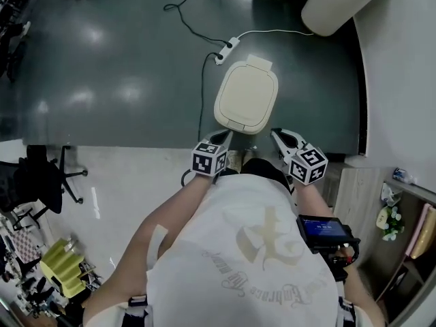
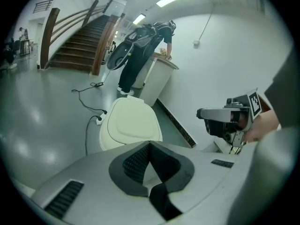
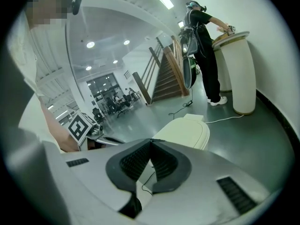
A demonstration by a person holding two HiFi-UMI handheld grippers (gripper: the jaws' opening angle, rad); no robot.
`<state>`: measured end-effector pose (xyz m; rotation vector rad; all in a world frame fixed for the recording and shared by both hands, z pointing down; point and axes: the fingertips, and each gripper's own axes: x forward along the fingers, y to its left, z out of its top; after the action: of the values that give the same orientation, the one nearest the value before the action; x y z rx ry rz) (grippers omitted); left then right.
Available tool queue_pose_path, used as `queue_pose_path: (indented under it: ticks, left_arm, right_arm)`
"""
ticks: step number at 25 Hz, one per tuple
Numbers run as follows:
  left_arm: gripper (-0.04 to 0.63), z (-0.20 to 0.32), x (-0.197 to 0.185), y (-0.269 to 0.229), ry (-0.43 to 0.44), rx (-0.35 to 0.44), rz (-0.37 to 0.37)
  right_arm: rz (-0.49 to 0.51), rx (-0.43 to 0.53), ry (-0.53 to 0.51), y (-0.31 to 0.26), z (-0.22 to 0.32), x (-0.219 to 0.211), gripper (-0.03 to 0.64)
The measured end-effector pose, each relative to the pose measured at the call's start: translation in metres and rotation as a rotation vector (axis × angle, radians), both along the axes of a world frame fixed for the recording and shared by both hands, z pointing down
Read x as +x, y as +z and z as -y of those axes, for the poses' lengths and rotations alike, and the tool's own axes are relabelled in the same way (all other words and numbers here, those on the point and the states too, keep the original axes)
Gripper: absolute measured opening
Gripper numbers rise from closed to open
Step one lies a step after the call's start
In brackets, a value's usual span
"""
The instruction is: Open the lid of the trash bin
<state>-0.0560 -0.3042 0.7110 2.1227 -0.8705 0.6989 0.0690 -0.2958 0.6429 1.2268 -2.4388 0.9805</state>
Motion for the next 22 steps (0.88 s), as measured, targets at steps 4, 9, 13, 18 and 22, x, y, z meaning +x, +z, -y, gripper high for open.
queue_pose_path:
  ticks: [4,9,13,18,22]
  left_arm:
    - [0.011,-0.002,0.011,0.016,0.048,-0.027,0.037]
    - [0.011,-0.005,0.024,0.036,0.095,-0.052,0.087]
    - [0.011,0.005,0.036,0.047,0.129,-0.047,0.115]
    - [0.011,0.007,0.04,0.063,0.153,-0.053,0.169]
    - [0.012,0.008,0.043,0.071,0.169,-0.057,0.203]
  right_arm:
    - [0.007,-0.012,0.036,0.006,-0.002,0.008,0.005]
    - [0.025,-0.016,0.067,0.015,-0.008,0.014,0.005]
    - [0.024,-0.02,0.081,0.019,-0.01,0.021,0.005]
    - [0.013,-0.04,0.117,0.026,-0.015,0.031,0.005]
    - [0.008,-0.046,0.143,0.027,-0.017,0.038,0.005]
